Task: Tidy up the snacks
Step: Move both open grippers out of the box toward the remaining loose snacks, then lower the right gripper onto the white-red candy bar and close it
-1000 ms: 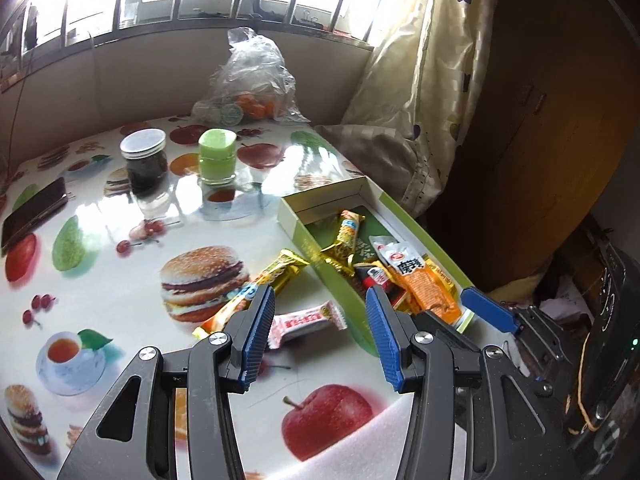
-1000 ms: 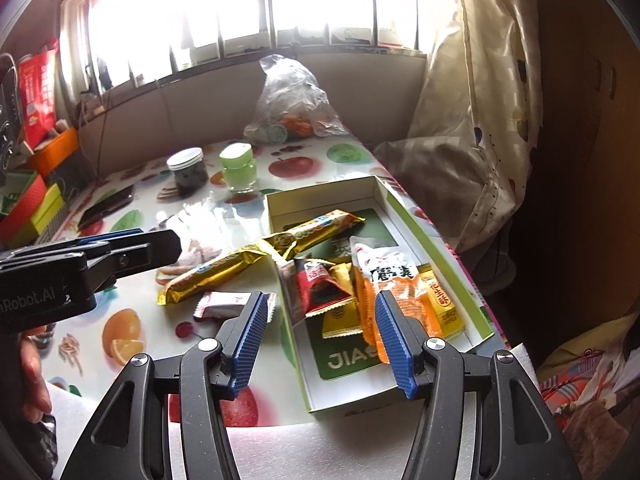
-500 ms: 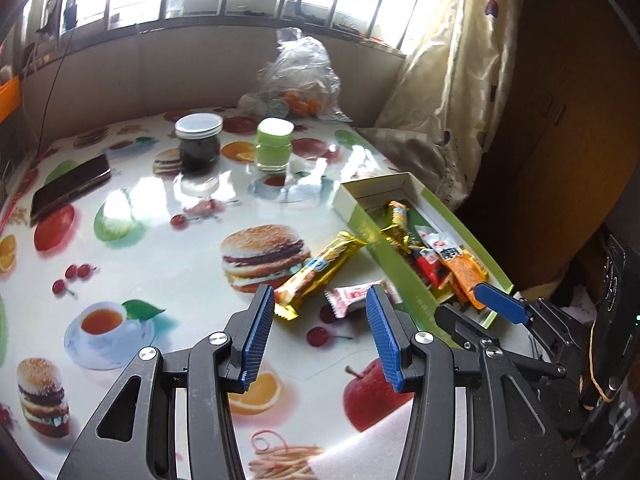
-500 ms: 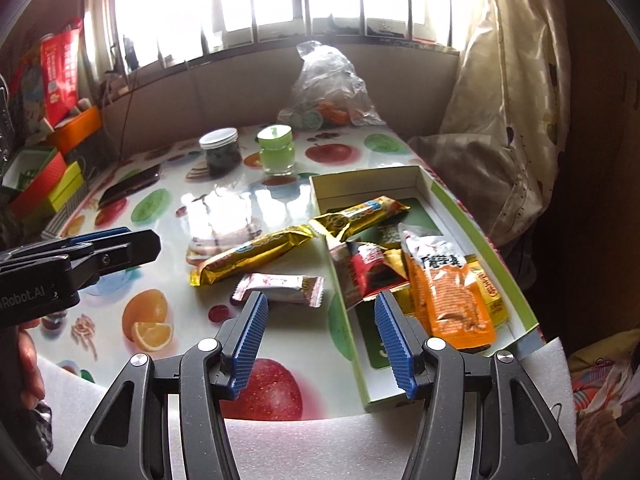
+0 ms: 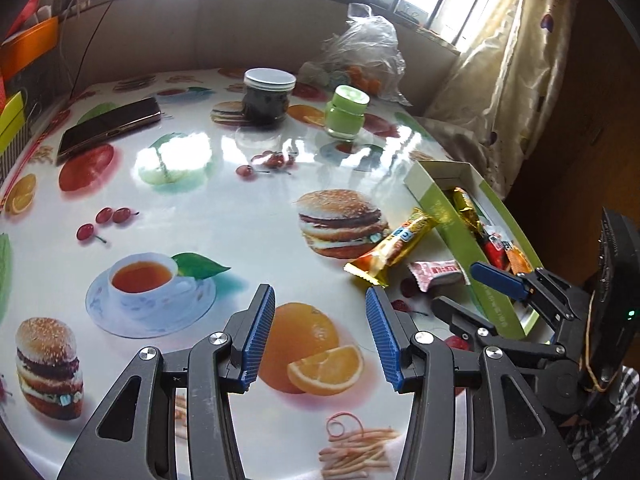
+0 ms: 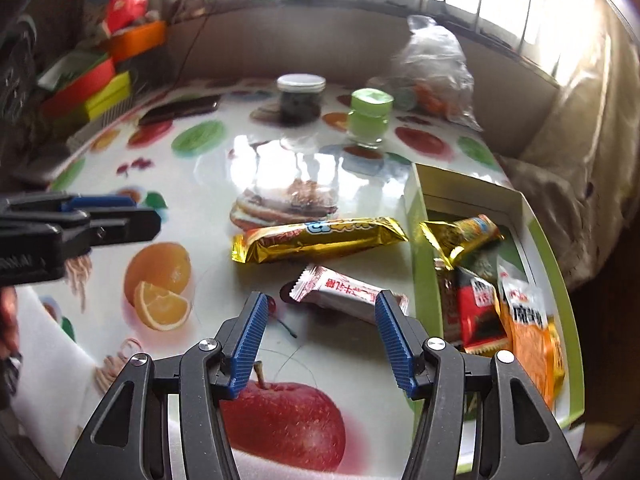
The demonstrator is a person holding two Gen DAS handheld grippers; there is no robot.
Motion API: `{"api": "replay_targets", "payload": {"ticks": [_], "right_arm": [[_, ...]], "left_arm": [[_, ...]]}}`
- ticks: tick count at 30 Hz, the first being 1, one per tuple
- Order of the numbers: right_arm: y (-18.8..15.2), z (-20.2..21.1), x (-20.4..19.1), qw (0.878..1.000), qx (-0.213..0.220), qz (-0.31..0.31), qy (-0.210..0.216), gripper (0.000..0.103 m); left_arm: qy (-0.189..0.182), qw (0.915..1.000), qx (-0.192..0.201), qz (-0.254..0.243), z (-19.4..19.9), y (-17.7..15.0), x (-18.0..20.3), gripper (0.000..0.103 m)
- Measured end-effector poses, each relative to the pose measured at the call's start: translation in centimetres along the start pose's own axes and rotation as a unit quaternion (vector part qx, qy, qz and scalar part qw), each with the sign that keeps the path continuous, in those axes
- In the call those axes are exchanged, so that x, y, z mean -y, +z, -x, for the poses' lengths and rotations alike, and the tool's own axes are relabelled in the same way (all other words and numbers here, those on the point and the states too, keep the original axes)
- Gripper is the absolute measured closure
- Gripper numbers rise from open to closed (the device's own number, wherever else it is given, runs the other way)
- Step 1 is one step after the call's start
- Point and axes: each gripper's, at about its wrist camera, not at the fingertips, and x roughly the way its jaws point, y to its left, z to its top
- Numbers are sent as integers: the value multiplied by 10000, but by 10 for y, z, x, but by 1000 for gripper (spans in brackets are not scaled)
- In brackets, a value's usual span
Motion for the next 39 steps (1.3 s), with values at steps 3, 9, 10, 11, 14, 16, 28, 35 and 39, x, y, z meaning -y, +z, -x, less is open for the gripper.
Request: {"api": "replay_targets", "payload": {"ticks": [3,9,10,11,14,16,28,35,39], "right_arm": [[4,-10,-1,9990,-179,405,47,47],[15,-21,12,9969,-343,700,113,46],[16,-24,13,9965,-406,723,137,46],[16,-27,14,9959,-485,739,199,46],[15,-37,16,9943,-668,767,313,46],[14,-41,17,9939,-794,656,390,46],[2,-32,18,9955,-720,-203,589,47],[-3,-28,25,9957,-553,-669,311,72],[-5,-23,28,9956,-454,-795,218,84]], "left_arm": [[-21,10000,-12,47,-2,1,-6,54],[-35,9998,-107,167,-11,2,-16,54],[-44,9998,-123,179,-12,2,-17,54],[-54,9997,-139,193,-14,2,-17,54],[-60,9996,-167,204,-16,2,-18,54],[-62,9996,-179,221,-17,2,-19,54],[-67,9995,-256,186,-23,5,-18,54],[-88,9996,-256,62,-26,11,-11,54],[-130,9995,-267,-61,-30,15,-2,54]]}}
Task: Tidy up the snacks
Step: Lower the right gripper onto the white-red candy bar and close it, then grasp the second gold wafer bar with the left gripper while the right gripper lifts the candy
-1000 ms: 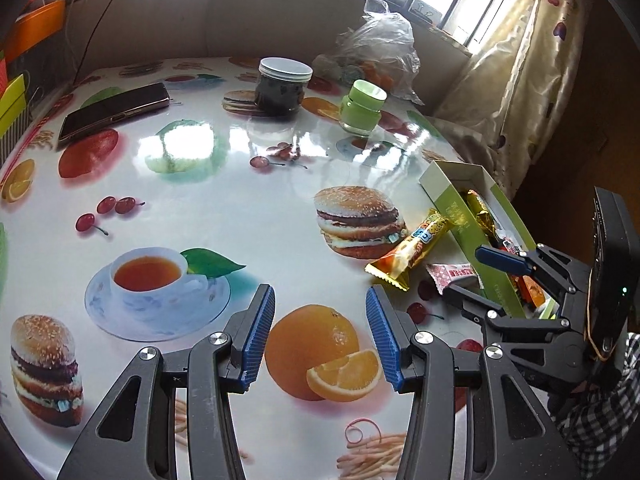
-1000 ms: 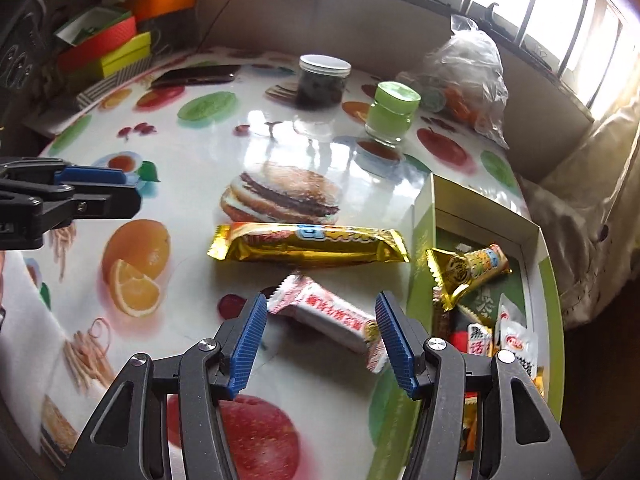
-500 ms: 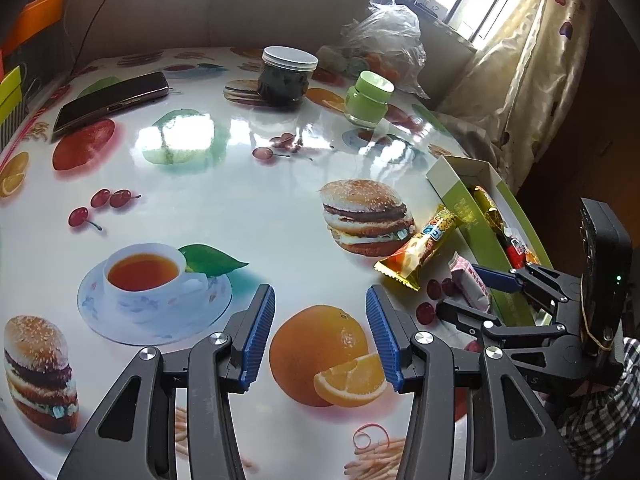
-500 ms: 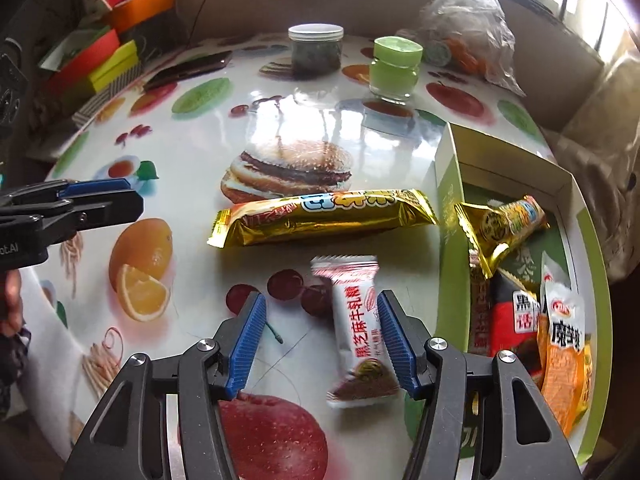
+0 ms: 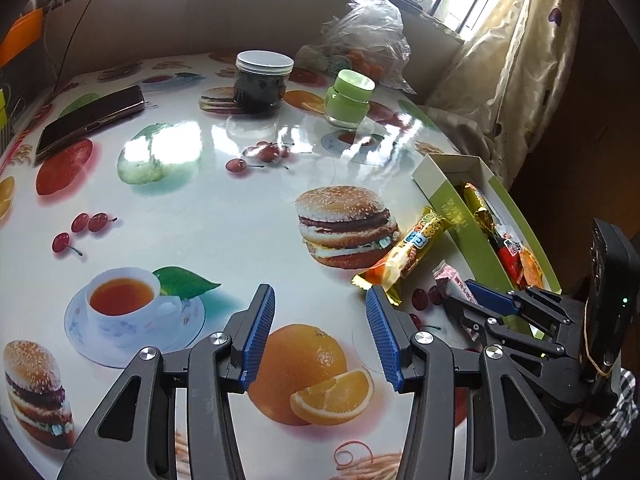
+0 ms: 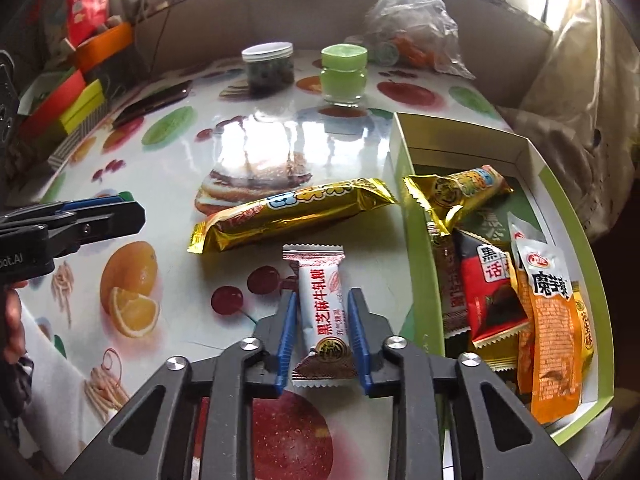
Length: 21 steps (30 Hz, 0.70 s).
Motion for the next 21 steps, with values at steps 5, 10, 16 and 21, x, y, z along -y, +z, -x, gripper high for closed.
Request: {"api": "replay_targets", "payload": {"ticks": [5,10,16,21], "right_arm": [[-3,3,4,9998,136,-134,-71,85],[-3,10,-1,9993,361,-69,20,85],[-11,15,1,9989,310,-289,216,85],[-19,29,10,9972,448,-544,246,85]], "left_arm": [[-14,9998,-48,-172,-8,7,12,54],[-98,9993,-109,-356,-16,16,25,54],[-222,9980,-175,-572,-27,24,40,54],[-252,9955,-281,-866,-39,28,53,54]]}}
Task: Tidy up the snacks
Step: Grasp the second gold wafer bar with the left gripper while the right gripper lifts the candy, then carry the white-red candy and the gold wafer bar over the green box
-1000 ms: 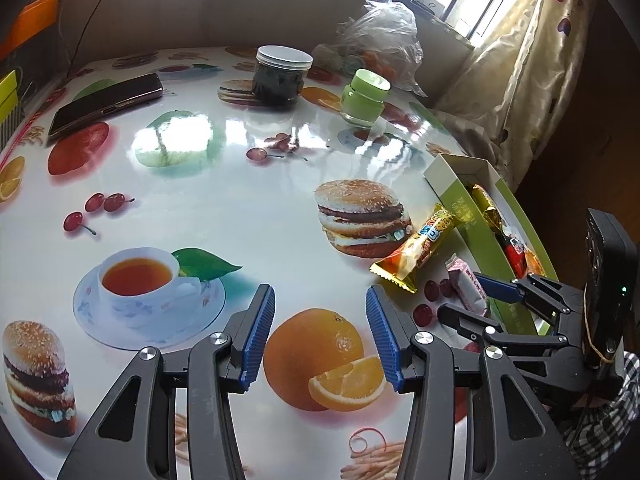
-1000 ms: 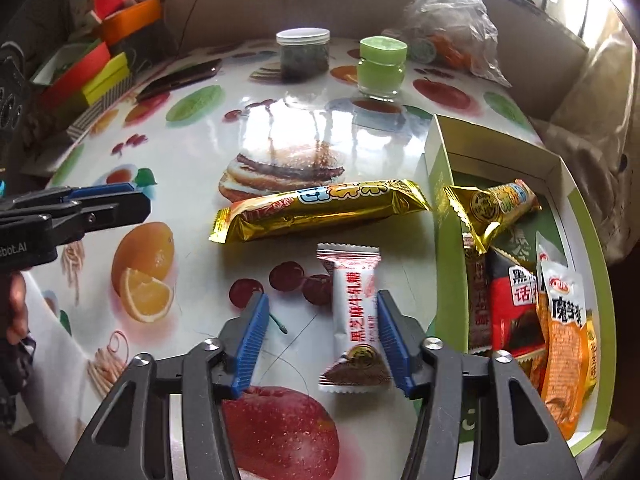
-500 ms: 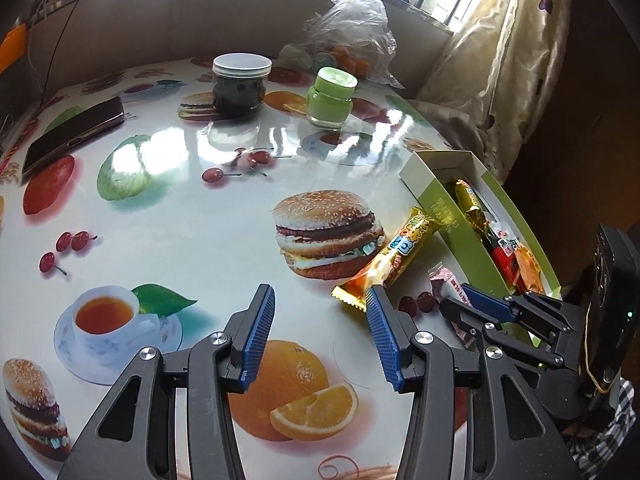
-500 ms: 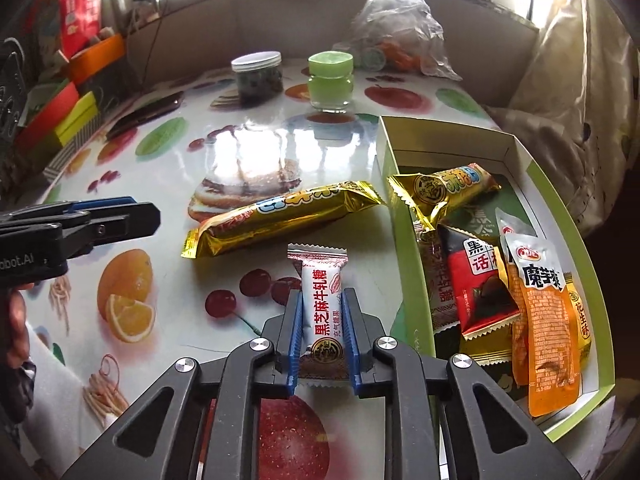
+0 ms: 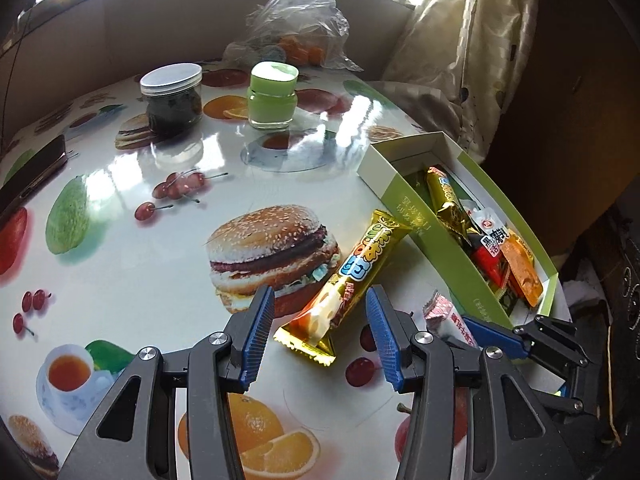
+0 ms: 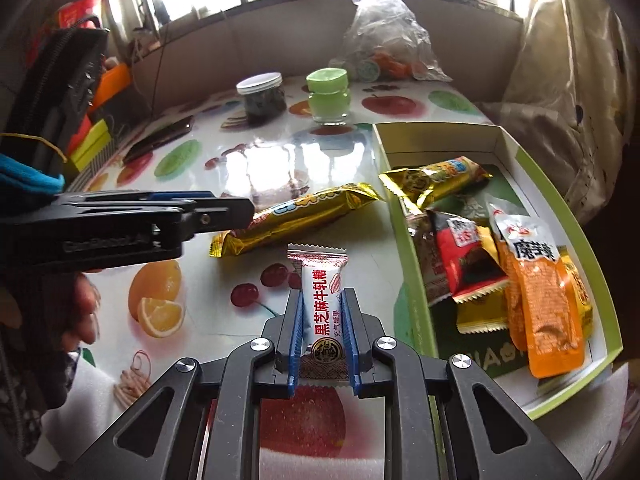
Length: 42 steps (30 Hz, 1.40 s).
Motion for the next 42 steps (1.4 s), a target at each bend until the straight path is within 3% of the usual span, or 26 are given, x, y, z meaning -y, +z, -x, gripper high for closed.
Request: {"api": "replay_targets", "payload": {"ticks": [9,13,23,29,34,42], "right_arm": [[-11,16,8,9997,109,-224,-14,85],[-13,20,13,9994,145,-314,-11,85],[-16,23,21,9987,178,-466,46,85],[-17,24,21,9985,196,-505,65,85],[-19,28,20,9984,231,-505,52,85],[-21,35,18,9983,320,-489,34,85]], "left_arm": [[66,9984,-261,-491,-27,10,23,54],[132,9979,-428,-463,-39,11,25,54],[288,9978,-379,-469,-42,11,29,54],[401,9976,-385,-420,-41,10,29,73],[460,9978,-373,-312,-38,9,27,79],[481,9983,-225,-232,-21,3,31,79]]}}
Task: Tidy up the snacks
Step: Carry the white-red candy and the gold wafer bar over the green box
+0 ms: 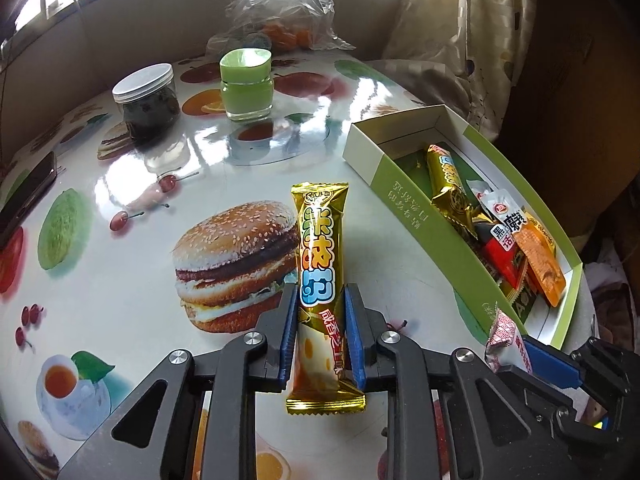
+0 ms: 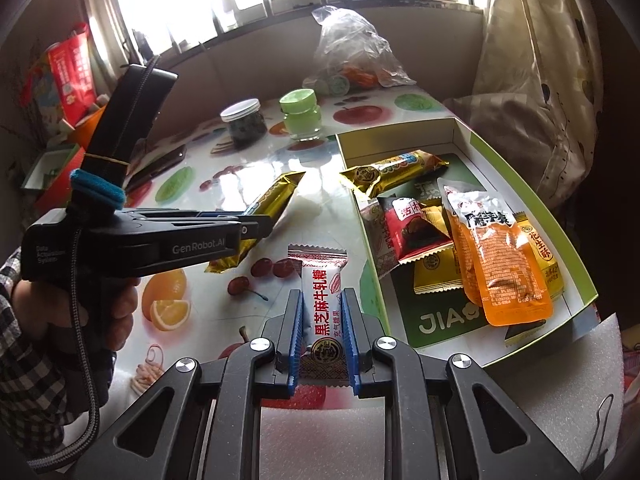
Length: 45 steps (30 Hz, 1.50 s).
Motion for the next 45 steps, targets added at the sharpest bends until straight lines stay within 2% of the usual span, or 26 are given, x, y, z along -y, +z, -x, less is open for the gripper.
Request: {"api": "replay_targets", "payload": {"ticks": [22,36,45], "right_arm": [[8,40,6,9987,480,-63,-146,85],[10,54,39,9965,649,-373,-383,85],[12,54,61,9948,605,-547,-613,85]], "left_arm": [[-121,9984,556,-4,54,3,30,79],[-331,9975,594,-206,52,16,60,79],[-314,9975,601,-196,40,32,70,79]]}}
